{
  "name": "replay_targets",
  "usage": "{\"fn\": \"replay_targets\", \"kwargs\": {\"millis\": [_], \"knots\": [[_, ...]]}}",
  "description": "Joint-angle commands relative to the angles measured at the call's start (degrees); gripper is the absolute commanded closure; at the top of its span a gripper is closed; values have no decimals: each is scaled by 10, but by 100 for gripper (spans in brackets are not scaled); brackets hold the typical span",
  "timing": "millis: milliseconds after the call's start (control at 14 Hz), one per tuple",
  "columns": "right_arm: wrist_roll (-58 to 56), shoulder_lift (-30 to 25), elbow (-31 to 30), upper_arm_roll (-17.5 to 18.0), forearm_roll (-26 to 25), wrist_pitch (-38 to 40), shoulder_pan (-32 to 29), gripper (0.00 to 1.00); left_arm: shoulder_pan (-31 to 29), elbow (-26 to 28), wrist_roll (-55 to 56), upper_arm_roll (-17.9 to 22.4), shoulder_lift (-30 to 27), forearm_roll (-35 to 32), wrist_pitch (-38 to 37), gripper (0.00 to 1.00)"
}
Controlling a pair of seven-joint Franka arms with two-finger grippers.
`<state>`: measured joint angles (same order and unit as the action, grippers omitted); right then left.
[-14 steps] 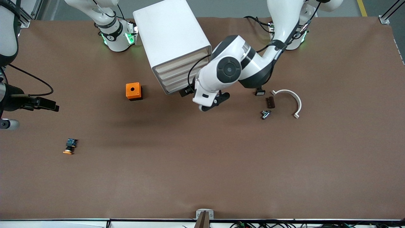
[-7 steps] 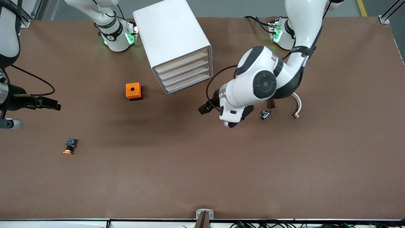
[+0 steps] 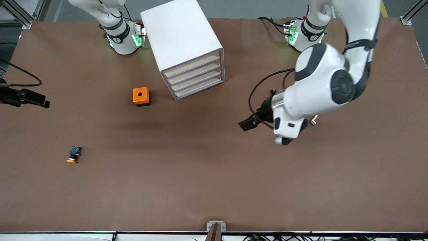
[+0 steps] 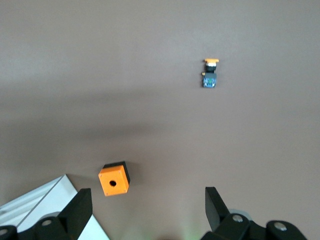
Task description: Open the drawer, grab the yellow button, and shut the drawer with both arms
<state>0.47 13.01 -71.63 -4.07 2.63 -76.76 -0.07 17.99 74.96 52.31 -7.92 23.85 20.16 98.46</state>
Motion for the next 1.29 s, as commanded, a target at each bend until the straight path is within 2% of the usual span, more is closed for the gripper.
{"fn": "replay_targets", "kwargs": {"millis": [0, 143, 357, 500, 786, 857, 1000, 1071, 1214], "knots": [[14, -16, 3, 2, 7, 27, -3, 0, -35, 17, -129, -3, -66, -54, -97, 0], [13, -40, -18, 1, 18, 29, -4, 0, -72, 30, -223, -3, -97, -71, -157, 0], [9, -54, -31, 1, 12, 27, -9, 0, -93, 91, -300, -2, -140, -118, -165, 0], [1, -61, -39, 3, 16, 25, -8, 0, -136, 128, -344, -4, -176, -123, -165, 0], [-36, -70, -53, 3, 10, 17, -9, 0, -171, 203, -417, 0, -228, -129, -137, 0], [-37, -80, -64, 2, 9, 10, -8, 0, -171, 223, -429, 2, -239, -153, -123, 0], [-34, -119, -124, 3, 9, -26, -6, 0, -172, 273, -445, 5, -267, -171, -88, 0], [-31, -141, -155, 3, 9, -45, -6, 0, -170, 297, -454, 20, -284, -171, -70, 0], [-28, -160, -180, 3, 9, -57, -2, 0, -171, 340, -478, 30, -316, -171, -41, 0]]}}
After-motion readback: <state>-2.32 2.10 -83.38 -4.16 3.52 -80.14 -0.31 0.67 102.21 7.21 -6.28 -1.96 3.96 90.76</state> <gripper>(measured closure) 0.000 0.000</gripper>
